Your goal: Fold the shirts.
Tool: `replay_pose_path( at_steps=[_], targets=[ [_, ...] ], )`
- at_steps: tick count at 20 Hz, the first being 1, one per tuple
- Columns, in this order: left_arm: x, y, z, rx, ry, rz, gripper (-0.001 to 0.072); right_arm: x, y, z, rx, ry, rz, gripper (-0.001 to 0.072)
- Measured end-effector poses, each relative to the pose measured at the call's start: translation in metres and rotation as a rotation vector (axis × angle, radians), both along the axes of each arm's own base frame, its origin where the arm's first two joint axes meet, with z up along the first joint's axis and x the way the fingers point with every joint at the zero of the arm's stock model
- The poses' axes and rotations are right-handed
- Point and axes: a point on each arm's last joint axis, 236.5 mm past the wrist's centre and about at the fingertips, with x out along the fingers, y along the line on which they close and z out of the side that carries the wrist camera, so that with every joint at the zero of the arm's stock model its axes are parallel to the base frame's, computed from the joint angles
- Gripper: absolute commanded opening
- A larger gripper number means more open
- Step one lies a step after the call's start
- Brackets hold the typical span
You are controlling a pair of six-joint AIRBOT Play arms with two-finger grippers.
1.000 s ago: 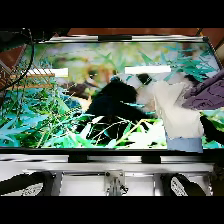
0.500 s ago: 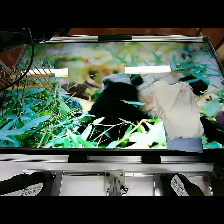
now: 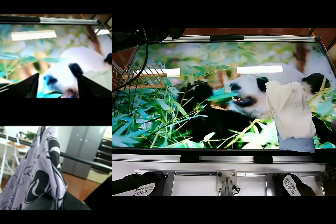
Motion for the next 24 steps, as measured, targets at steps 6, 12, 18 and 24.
replay_pose_path(
  at_steps=[6,12,18,24],
  targets=[
    [-0.003,0.000,-0.006,0.036,0.010,-0.016,0.0540,-0.010,-0.002,0.004,-0.024,0.022,-0.046,0.0066],
    [-0.003,0.000,-0.008,0.042,0.013,-0.019,0.0540,-0.015,0.002,0.022,-0.081,0.011,-0.052,0.0066],
    [-0.003,0.000,-0.008,0.045,0.013,-0.020,0.0540,-0.051,-0.015,0.016,-0.034,-0.008,-0.168,0.0066],
    [-0.003,0.000,-0.008,0.045,0.013,-0.020,0.0540,-0.096,-0.025,-0.009,0.076,0.027,-0.347,0.0066]
  ],
)
